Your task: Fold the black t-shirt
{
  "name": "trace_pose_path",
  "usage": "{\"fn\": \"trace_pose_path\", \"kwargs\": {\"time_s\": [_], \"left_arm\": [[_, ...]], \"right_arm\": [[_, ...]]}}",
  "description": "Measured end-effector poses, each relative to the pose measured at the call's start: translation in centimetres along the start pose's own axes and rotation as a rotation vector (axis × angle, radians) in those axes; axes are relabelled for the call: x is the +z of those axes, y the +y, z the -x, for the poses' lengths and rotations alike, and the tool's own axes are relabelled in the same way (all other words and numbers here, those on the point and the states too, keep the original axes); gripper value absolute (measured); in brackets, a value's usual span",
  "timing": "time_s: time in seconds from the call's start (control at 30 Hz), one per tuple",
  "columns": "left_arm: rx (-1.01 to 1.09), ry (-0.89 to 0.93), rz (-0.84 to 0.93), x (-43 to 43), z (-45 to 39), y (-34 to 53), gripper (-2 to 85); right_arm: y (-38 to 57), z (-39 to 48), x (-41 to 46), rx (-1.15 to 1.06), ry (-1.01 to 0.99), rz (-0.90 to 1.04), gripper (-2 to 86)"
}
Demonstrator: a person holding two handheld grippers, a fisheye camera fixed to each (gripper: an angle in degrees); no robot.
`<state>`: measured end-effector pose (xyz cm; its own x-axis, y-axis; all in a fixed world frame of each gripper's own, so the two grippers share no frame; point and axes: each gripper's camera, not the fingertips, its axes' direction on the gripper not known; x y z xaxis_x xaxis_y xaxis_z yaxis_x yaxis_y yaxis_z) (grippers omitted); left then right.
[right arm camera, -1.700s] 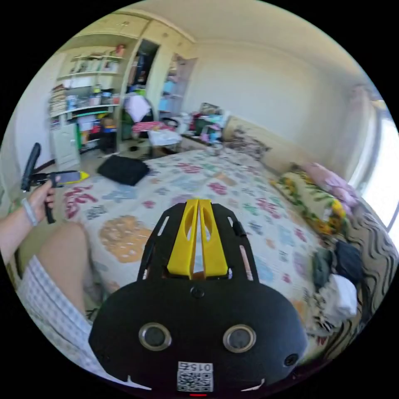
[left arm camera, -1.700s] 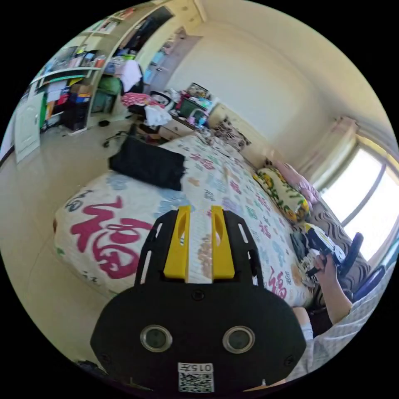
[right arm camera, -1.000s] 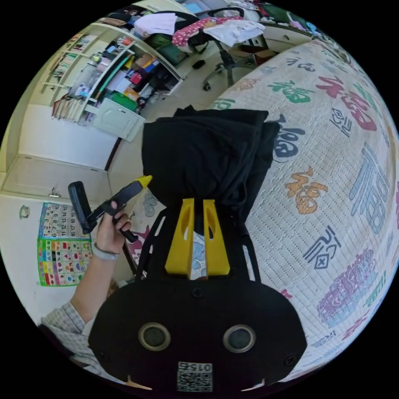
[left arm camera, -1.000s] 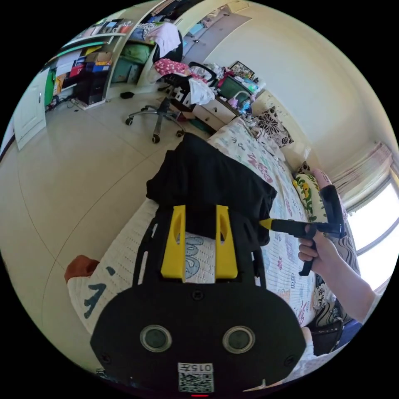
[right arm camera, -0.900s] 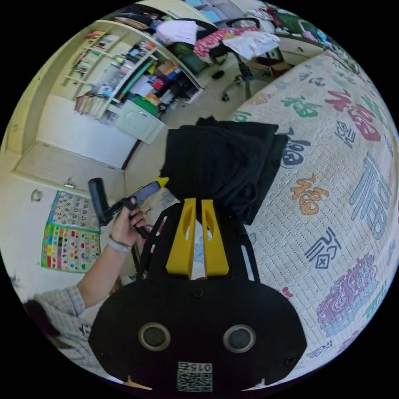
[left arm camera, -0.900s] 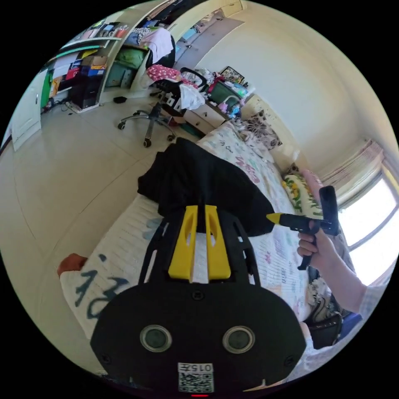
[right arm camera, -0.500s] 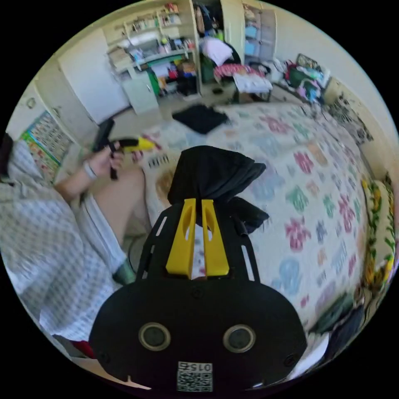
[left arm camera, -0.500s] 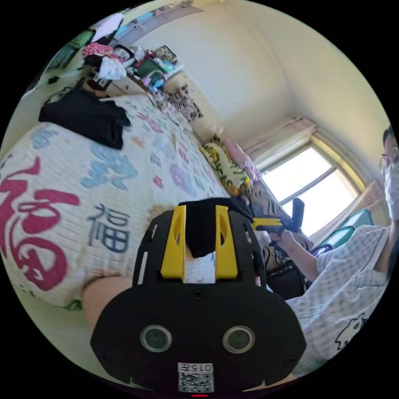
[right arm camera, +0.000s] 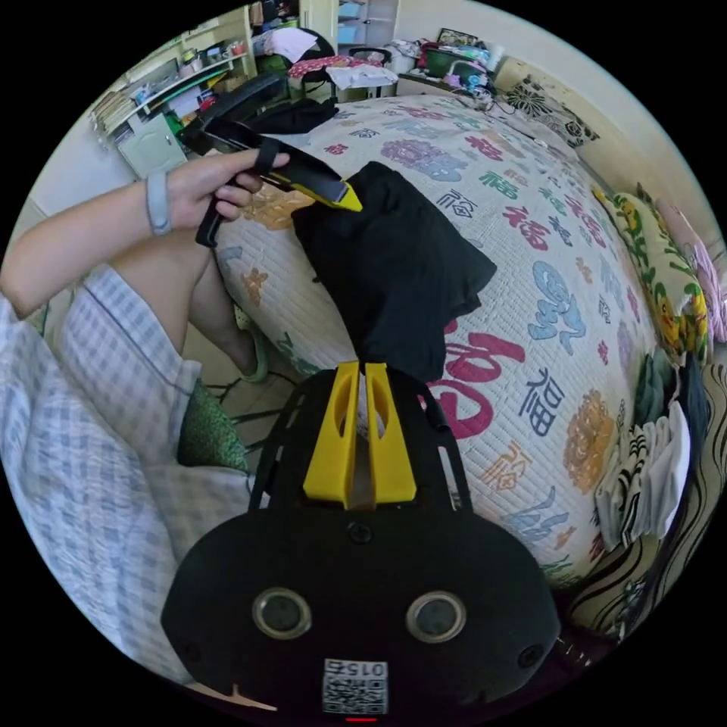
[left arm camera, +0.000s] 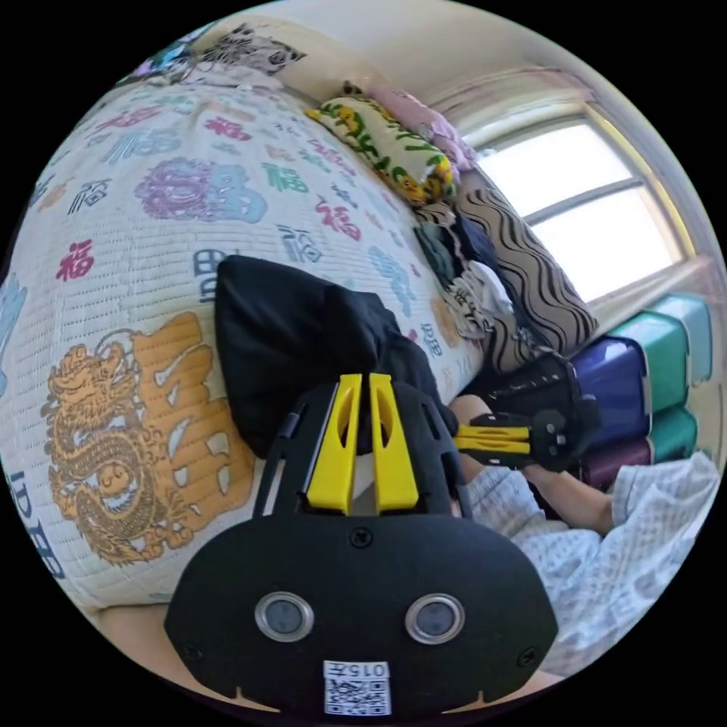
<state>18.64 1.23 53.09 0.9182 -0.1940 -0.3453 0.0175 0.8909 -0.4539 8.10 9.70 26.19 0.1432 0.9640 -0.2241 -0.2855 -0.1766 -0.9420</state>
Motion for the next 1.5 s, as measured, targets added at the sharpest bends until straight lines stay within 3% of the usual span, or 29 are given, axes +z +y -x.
{"fn": "trace_pose_path", "kwargs": {"time_s": [0.17, 0.37, 0.5, 0.6, 0.7, 0.9, 1.1, 1.2, 1.3, 1.37, 1.5], "left_arm": [[0.077, -0.025, 0.148, -0.9, -2.9, 5.2, 0.2], [-0.014, 0.046, -0.152, -7.1, -3.6, 4.9, 2.5], [-0.021, 0.029, -0.172, -6.6, -3.9, 1.6, 8.2], [-0.013, 0.008, -0.088, -3.5, -4.2, -1.7, 10.5], [-0.028, 0.01, 0.006, 0.4, -4.0, -4.6, 11.1], [0.019, -0.111, 0.129, 5.0, -5.1, -9.8, 11.2], [0.154, -0.132, 0.391, 7.7, -5.0, -11.3, 2.2], [0.099, -0.04, 0.266, 3.6, -3.6, -11.2, 0.4], [0.026, 0.061, 0.003, -3.8, -1.6, -10.2, -0.5], [-0.028, 0.042, -0.25, -10.8, 0.2, -8.2, -0.7], [-0.177, -0.095, -0.458, -18.8, 4.3, -4.6, -0.8]], "right_arm": [[4.0, -5.6, -0.8, 0.202, -0.149, -0.062, -0.9], [9.2, -16.3, -1.8, 0.543, -0.501, -0.301, -0.1], [10.3, -21.9, -1.2, 0.648, -0.601, -0.359, 3.3], [9.3, -24.2, 0.6, 0.645, -0.658, -0.265, 6.4], [8.0, -24.9, 2.3, 0.594, -0.726, -0.154, 3.7], [9.9, -24.4, -3.3, 0.478, -0.684, -0.313, 0.6], [11.3, -23.4, -6.6, 0.297, -0.546, -0.28, 0.4], [12.4, -25.0, -6.4, 0.315, -0.65, -0.277, 0.5], [14.5, -27.7, -7.1, 0.371, -0.773, -0.393, 0.7], [15.6, -29.2, -7.5, 0.423, -0.815, -0.443, 0.9], [16.3, -30.9, -8.2, 0.46, -0.739, -0.415, 2.8]]}}
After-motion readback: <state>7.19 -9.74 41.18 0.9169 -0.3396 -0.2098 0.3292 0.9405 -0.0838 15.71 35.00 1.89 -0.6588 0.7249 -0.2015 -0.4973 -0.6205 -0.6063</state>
